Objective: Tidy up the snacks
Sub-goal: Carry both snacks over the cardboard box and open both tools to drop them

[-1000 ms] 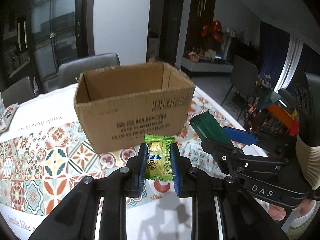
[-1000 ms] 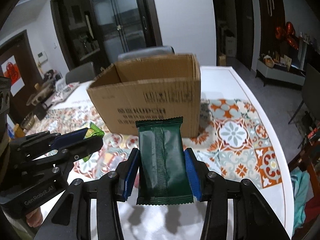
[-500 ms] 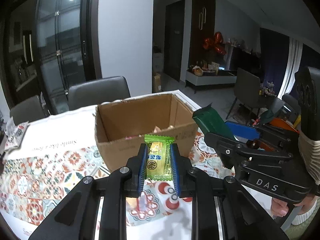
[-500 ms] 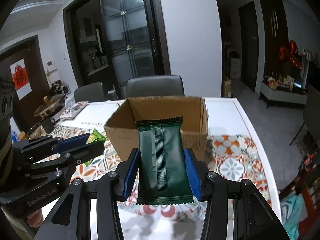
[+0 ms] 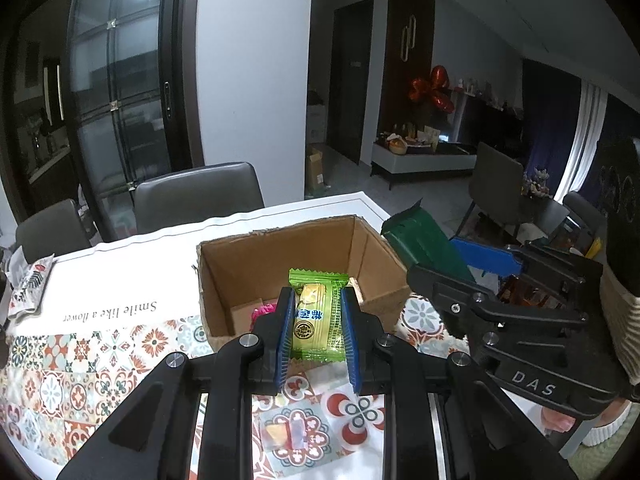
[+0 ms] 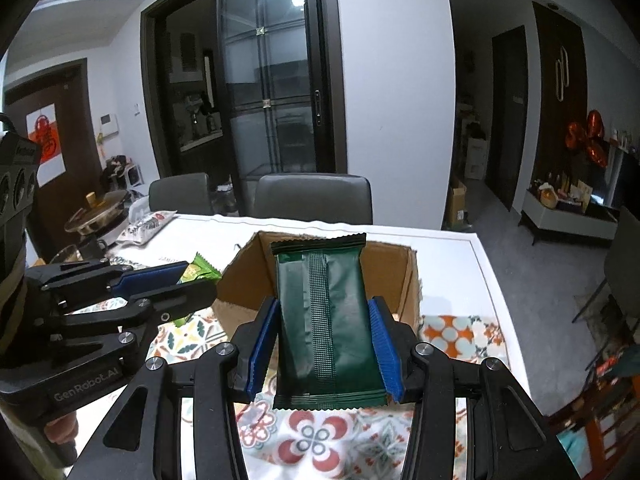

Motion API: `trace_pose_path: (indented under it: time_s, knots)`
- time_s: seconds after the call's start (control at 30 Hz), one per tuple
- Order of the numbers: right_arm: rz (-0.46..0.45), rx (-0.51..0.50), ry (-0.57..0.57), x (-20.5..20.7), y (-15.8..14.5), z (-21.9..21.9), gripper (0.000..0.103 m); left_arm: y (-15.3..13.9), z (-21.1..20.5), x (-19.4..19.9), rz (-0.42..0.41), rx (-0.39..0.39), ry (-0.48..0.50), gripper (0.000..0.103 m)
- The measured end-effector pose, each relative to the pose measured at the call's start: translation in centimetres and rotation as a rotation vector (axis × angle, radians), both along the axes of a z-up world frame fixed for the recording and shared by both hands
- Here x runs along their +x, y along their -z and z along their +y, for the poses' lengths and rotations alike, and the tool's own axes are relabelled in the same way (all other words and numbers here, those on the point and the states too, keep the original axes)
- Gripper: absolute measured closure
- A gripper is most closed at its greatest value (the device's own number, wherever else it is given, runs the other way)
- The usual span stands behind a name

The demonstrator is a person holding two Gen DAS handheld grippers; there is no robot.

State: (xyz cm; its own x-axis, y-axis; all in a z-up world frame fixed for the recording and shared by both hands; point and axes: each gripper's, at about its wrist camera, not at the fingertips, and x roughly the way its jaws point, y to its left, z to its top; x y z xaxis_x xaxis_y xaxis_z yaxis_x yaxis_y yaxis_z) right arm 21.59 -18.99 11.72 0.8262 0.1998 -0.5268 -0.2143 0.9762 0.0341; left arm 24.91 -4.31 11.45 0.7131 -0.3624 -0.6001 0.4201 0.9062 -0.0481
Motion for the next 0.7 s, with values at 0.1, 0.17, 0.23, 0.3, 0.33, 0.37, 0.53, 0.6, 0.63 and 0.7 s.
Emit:
trace_pose_path:
  time_s: [0.1,0.17,0.23,0.3,0.33,0.37,0.53,0.6,0.63,0.7]
  knots:
    - [0.007,-0.014,0.001,1.3,-0.4,0.0,0.056,-0.1,0.0,1.5,0.013,0.005,-0.008,0.080]
    - [0.012,-0.029,0.000,2.3,-0.7,0.1,0.056,-0.1,0.2,2.5,0.026,0.000,-0.014,0.080]
    - [0.019,-0.045,0.006,3.3,-0.8,0.1,0.056,0.0,0.3,3.4,0.040,-0.005,-0.021,0.080]
    - [0.028,-0.058,0.002,4.3,-0.8,0.2,0.056,0.3,0.5,4.2,0.054,-0.016,-0.030,0.080]
    - [0.032,-0.062,0.002,4.7,-0.8,0.3,0.056,0.4,0.6,4.5,0.062,-0.022,-0.032,0.080]
    - [0.034,-0.067,0.000,5.1,-0.8,0.3,0.056,0.5,0.7,4.9,0.069,-0.028,-0.035,0.080]
    - [0.056,-0.077,0.001,7.4,-0.3,0.1,0.056,1.5,0.5,6.8,0.102,-0.027,-0.047,0.080]
    - [0.070,-0.074,-0.005,8.2,0.1,0.1,0.056,1.9,0.5,7.6,0.115,-0.024,-0.048,0.080]
    - [0.078,-0.074,-0.009,8.6,0.3,0.1,0.056,2.1,0.4,8.0,0.121,-0.021,-0.047,0.080]
    - [0.091,-0.074,-0.011,9.5,0.6,0.0,0.056,2.6,0.2,8.7,0.130,-0.014,-0.049,0.080]
